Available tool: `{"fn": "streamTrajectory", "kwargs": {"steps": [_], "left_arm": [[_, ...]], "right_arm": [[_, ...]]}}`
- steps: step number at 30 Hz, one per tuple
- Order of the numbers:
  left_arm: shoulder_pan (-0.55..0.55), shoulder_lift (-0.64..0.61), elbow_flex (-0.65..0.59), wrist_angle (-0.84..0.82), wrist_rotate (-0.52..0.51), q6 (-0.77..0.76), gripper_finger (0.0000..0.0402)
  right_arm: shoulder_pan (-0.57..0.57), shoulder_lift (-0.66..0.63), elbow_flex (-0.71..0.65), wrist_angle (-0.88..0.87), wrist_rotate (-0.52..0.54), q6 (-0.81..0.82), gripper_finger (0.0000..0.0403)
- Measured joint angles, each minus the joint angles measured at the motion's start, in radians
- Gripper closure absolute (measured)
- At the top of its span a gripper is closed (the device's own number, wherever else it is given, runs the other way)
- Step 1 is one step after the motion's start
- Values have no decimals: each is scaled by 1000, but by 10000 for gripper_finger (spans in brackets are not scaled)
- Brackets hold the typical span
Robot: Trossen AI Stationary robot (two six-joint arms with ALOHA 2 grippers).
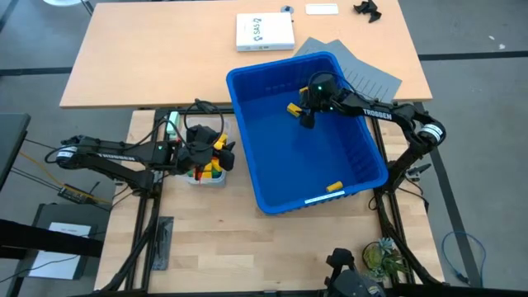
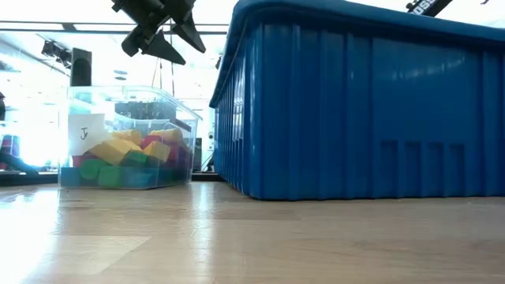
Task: Sort blocks
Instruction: Put the yellow block into the transparent bin
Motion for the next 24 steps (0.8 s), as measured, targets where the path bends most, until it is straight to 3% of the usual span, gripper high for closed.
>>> {"fn": "streamTrajectory", "kwargs": {"steps": [7,17,24], "left_arm": [[0,-3,0,0,0,14,96],[0,-2,0,-1,0,23,96],[0,-2,0,-1,1,23,96]], "right_arm": [[3,-3,0,-44,7,-9,94],[8,1,0,-35,-15,-10,67],[6,5,0,-109,-57,-39,78]]}}
